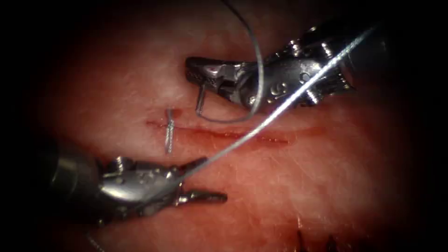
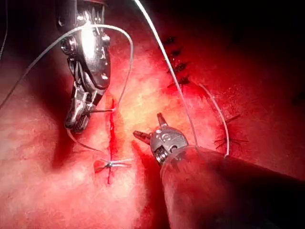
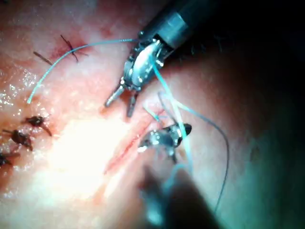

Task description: Wound Closure

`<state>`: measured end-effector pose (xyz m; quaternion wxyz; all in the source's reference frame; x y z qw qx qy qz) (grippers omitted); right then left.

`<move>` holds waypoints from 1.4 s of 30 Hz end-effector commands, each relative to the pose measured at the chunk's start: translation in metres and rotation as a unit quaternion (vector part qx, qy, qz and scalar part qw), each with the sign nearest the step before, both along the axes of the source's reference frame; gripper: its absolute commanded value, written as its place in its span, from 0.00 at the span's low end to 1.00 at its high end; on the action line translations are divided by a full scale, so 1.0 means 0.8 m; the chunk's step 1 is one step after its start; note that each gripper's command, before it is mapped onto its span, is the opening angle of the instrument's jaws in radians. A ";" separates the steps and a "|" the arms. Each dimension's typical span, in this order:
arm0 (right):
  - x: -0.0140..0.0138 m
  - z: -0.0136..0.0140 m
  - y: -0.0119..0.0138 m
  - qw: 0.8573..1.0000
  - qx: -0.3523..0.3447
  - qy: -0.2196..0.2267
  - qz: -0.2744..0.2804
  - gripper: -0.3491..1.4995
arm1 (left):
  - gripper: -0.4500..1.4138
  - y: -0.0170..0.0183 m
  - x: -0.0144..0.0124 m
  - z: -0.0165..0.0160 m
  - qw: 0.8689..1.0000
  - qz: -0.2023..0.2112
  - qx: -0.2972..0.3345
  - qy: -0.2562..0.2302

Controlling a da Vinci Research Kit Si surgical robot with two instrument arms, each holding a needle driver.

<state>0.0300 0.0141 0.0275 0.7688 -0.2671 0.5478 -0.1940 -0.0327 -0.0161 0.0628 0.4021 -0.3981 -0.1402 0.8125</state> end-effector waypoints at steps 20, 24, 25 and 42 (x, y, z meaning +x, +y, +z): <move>0.0026 0.0021 -0.0035 1.000 -0.026 0.013 -0.012 0.00 | 0.41 -0.0002 0.0006 0.0006 1.000 0.005 0.002 -0.001; 0.0028 0.0027 -0.0048 0.999 -0.033 0.014 -0.016 0.00 | 0.41 0.0002 0.0010 0.0009 1.000 0.006 0.002 -0.002; 0.0028 0.0029 -0.0051 0.999 -0.035 0.016 -0.019 0.00 | 0.41 0.0003 0.0012 0.0010 1.000 0.006 0.002 -0.002; 0.0011 0.0042 -0.0116 1.000 -0.002 0.017 -0.022 0.00 | 0.41 -0.0001 0.0026 0.0032 1.000 0.013 0.000 0.016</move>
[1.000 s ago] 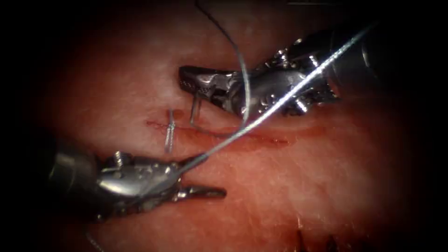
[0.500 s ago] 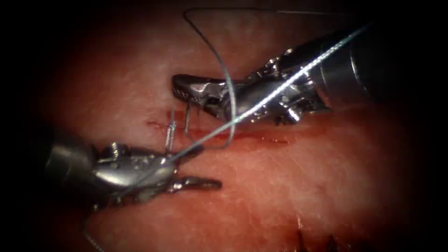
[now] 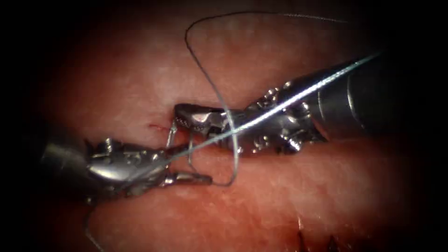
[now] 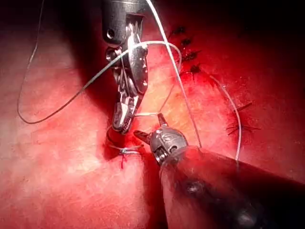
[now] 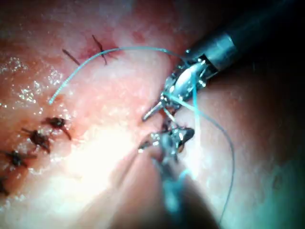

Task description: Wound Closure

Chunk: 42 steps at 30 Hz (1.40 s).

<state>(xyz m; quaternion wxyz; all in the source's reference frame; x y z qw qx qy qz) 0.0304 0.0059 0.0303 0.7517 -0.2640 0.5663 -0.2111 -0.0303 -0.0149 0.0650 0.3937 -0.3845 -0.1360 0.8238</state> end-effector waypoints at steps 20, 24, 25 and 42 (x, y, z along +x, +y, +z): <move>0.0006 0.0017 -0.0022 0.997 0.072 -0.011 0.000 0.00 | 0.47 -0.0026 0.0000 0.0030 1.000 0.018 0.006 0.024; 0.0004 0.0050 -0.0038 0.994 0.108 -0.015 -0.001 0.00 | 0.47 -0.0027 0.0004 0.0029 0.999 0.020 0.007 0.024; 0.0003 0.0055 -0.0041 0.994 0.110 -0.017 -0.002 0.00 | 0.47 -0.0027 0.0004 0.0029 0.999 0.021 0.008 0.025; 0.0003 0.0009 -0.0001 0.992 0.126 0.014 0.027 0.00 | 0.46 -0.0024 0.0000 0.0031 0.999 0.020 0.009 0.027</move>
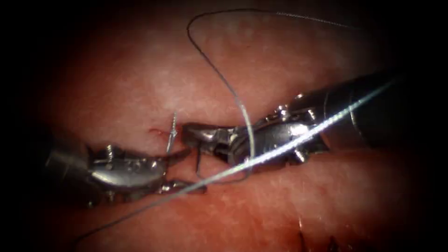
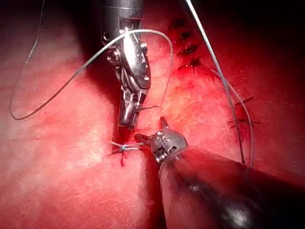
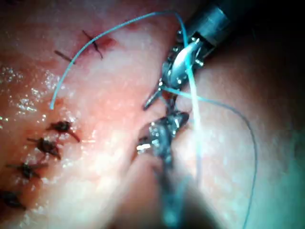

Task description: Wound Closure

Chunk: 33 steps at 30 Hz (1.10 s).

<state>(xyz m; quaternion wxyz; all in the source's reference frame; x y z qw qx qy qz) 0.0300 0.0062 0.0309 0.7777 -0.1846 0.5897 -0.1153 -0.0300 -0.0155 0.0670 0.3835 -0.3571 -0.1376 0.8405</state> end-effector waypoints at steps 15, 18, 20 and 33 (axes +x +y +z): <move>0.0003 -0.0026 0.0035 0.998 -0.048 0.018 0.022 0.00 | 0.45 0.0002 -0.0006 0.0024 1.000 -0.002 0.001 0.002; 0.0004 -0.0032 0.0043 0.998 -0.045 0.022 0.026 0.00 | 0.45 -0.0002 -0.0006 0.0026 1.000 -0.001 0.001 0.005; 0.0005 -0.0033 0.0046 0.998 -0.045 0.023 0.027 0.00 | 0.45 -0.0004 -0.0007 0.0027 1.000 -0.001 0.001 0.007; 0.0006 -0.0032 0.0064 0.998 -0.038 0.033 0.033 0.00 | 0.45 -0.0012 -0.0003 0.0028 1.000 0.001 0.000 0.010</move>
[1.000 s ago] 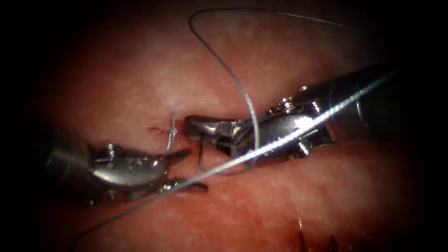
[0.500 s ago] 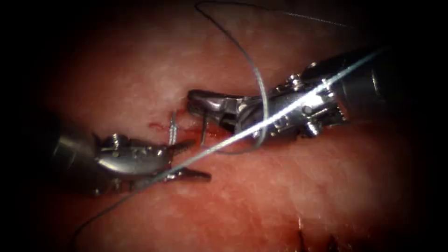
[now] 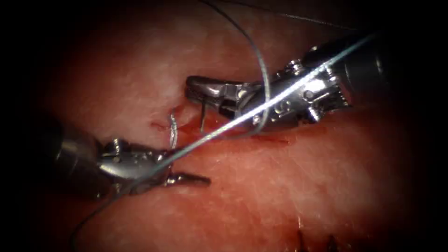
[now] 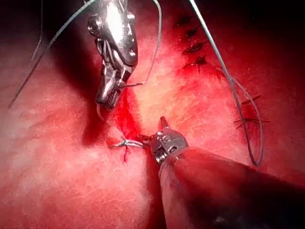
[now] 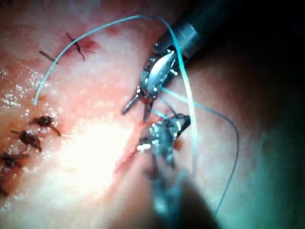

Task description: Wound Closure

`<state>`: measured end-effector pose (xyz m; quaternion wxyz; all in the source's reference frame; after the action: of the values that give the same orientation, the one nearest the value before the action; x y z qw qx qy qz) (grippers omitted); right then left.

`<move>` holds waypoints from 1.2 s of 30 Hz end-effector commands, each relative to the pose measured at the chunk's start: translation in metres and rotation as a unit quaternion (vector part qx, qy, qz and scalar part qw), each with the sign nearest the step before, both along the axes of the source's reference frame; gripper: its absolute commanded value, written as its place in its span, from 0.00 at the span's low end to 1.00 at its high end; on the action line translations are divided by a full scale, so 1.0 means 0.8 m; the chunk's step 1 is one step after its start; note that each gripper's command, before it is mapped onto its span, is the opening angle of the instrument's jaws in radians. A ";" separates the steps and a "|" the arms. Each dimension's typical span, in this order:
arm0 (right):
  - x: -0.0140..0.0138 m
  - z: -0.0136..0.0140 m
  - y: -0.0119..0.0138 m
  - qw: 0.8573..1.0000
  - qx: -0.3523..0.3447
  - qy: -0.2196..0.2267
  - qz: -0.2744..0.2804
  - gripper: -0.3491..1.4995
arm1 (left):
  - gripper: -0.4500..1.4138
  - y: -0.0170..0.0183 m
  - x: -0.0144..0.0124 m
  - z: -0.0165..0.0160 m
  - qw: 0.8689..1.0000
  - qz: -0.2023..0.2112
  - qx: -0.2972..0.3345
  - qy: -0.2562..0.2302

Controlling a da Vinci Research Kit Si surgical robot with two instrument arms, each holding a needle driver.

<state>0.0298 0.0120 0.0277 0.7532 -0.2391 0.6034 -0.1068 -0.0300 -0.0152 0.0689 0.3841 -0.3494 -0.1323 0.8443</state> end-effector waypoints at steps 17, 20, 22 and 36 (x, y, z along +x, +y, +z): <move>0.0003 0.0032 0.0025 0.989 0.140 0.016 0.035 0.00 | 0.45 -0.0019 -0.0001 -0.0004 1.000 0.001 0.004 -0.001; 0.0002 0.0033 0.0029 0.988 0.149 0.016 0.041 0.00 | 0.45 -0.0018 0.0001 -0.0004 1.000 0.001 0.004 -0.001; 0.0002 0.0034 0.0033 0.987 0.154 0.016 0.046 0.00 | 0.46 -0.0018 0.0001 -0.0005 1.000 0.001 0.004 -0.001; 0.0001 0.0024 0.0046 0.986 0.152 0.019 0.058 0.00 | 0.46 -0.0018 0.0001 -0.0005 1.000 0.002 0.005 -0.002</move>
<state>0.0292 0.0164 0.0292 0.7746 -0.1598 0.6109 0.0357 -0.0296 -0.0155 0.0681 0.3839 -0.3499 -0.1358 0.8436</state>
